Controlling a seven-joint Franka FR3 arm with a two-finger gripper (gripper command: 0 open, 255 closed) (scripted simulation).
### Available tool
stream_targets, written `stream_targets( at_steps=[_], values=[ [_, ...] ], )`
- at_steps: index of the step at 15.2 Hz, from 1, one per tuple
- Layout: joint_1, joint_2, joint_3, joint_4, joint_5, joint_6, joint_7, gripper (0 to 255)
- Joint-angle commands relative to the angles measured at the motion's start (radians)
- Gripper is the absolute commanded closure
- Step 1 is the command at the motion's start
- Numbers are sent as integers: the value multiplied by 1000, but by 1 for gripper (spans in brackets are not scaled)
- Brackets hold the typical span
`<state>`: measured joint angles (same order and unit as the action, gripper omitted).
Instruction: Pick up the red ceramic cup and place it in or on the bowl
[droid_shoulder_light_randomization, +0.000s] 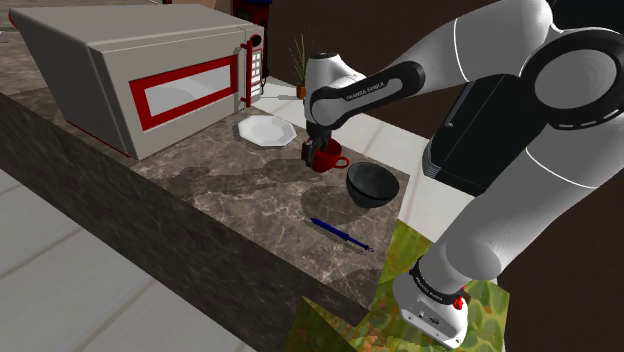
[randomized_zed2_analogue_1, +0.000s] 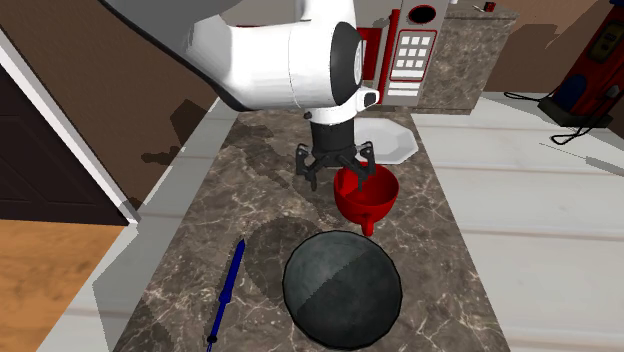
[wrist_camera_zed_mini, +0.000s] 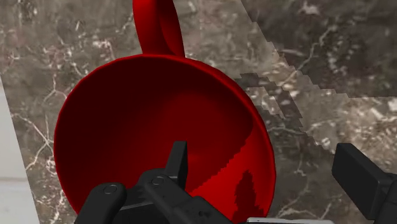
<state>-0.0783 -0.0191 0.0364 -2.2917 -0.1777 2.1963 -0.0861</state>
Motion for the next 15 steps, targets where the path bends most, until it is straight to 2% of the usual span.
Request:
stream_targets(
  at_steps=[1,6,7,15],
  values=[
    [0,2,0,-2,-1,5,0,0],
    [0,2,0,-2,-1,5,0,0],
    [0,2,0,-2,-1,5,0,255],
    [0,2,0,-2,-1,4,0,255]
  ],
)
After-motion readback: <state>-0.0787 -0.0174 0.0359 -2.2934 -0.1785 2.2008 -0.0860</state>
